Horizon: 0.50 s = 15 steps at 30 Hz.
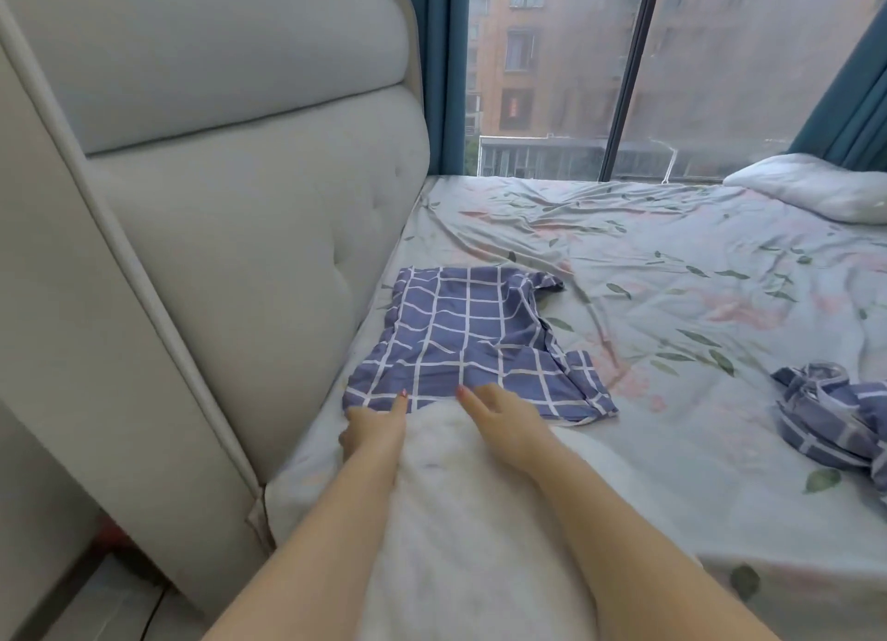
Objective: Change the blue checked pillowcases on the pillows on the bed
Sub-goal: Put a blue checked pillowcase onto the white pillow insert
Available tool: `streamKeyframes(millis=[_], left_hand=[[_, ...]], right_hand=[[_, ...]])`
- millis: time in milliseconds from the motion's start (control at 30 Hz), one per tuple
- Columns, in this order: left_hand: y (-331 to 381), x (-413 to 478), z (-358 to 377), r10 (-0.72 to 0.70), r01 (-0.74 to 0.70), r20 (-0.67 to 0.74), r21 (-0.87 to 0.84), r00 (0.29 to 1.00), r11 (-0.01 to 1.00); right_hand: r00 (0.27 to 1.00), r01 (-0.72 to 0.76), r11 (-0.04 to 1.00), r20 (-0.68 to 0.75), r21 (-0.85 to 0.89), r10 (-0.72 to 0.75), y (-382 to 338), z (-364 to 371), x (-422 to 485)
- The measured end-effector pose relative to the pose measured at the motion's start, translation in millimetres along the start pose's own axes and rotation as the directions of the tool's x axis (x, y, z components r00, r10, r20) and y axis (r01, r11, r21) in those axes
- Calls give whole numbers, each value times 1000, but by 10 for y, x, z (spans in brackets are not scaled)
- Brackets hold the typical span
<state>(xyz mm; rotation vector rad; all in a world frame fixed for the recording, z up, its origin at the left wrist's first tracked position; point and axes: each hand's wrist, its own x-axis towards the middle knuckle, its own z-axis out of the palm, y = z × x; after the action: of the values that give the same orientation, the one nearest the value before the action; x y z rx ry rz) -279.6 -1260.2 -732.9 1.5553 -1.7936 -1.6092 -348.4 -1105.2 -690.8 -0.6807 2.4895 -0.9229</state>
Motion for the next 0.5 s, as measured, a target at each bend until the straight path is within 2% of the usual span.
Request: streamKeyframes(millis=[33,100,167,200,267,333,400,500], left_hand=[[-100,46,21,4,-4,-19,-40,1000,999],[-154,48,18,42,-41,1,-177,999,983],[-109,31,-29,203,-192,27,-230,979,954],[-55,-1,-56,266,-249,41,-233,963,940],[43,-28,-81,298,-258,110,-281,948,925],[100,8,-40,306,-255,141,-295,942,921],[134,45,32,299,-243,160,-296,941,924],[164,54,93,264,-193,210,-307,941,932]], right_hand=[[998,32,999,-45,-43,-33,95,138,19],[987,97,967,-104,-237,-124,247,337,22],[969,144,932,-144,-332,-201,263,382,70],[962,159,942,-167,-294,-214,219,341,114],[963,196,974,-165,-115,-213,152,212,241],[974,221,975,-51,-15,-221,155,98,321],[978,203,979,47,31,-204,231,77,358],[980,196,980,23,12,-196,256,82,342]])
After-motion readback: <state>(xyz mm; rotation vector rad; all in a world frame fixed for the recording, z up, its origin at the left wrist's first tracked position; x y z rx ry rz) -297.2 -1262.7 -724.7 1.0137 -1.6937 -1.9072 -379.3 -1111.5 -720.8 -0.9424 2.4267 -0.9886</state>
